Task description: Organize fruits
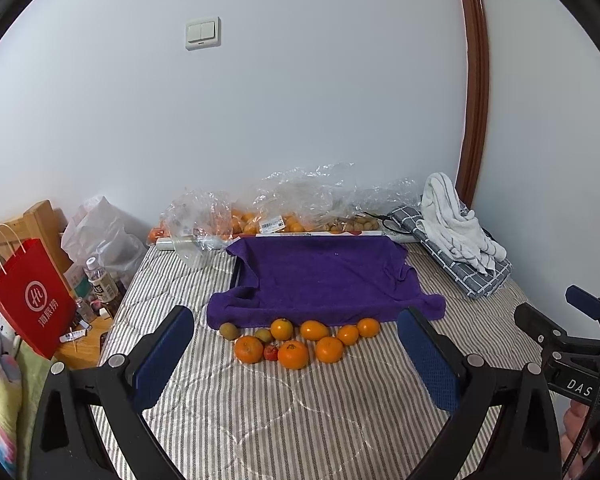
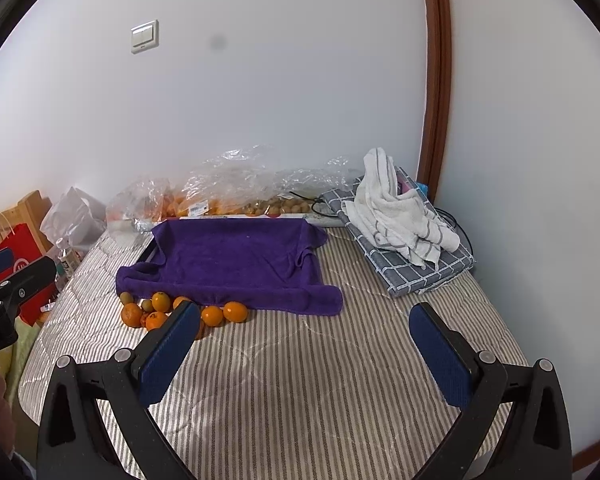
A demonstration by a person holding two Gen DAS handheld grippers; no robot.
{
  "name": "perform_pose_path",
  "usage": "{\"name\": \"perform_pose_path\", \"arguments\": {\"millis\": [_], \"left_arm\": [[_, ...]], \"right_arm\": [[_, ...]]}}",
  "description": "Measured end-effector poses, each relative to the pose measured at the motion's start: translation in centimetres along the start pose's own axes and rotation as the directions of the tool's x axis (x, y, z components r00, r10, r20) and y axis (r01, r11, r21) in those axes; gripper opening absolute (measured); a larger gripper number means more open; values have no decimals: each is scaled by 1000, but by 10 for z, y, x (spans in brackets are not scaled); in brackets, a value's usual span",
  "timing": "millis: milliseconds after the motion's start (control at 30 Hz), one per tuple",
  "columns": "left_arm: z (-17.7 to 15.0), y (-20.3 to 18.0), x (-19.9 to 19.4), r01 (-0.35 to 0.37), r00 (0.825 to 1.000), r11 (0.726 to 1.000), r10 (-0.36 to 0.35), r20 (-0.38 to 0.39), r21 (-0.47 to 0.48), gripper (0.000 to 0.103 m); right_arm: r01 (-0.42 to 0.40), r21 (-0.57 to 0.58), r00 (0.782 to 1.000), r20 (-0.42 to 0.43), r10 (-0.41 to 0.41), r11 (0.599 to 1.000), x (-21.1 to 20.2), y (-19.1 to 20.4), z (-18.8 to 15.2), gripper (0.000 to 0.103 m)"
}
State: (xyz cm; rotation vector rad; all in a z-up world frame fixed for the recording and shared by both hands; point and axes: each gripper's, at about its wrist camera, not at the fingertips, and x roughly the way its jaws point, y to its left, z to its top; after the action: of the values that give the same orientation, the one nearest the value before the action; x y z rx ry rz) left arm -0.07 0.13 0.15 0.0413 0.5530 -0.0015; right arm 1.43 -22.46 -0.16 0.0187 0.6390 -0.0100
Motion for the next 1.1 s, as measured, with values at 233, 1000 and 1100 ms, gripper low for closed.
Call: {"name": "perform_pose_path", "arguments": {"millis": [233, 1000, 1100], "left_arm": [[-4, -3, -2, -2, 1000, 1000, 2, 8, -10, 103], [-9, 20, 32, -49, 999, 999, 49, -18, -5, 103], [-15, 31, 49, -87, 995, 996, 88, -38, 13, 103]], "right_arm": [[0, 13, 1000, 0, 0, 1000, 0, -5, 0, 103], [-17, -19, 1000, 21, 18, 1000, 24, 10, -3, 103], [-5, -24, 1000, 8, 6, 1000, 42, 13, -8, 103]]}}
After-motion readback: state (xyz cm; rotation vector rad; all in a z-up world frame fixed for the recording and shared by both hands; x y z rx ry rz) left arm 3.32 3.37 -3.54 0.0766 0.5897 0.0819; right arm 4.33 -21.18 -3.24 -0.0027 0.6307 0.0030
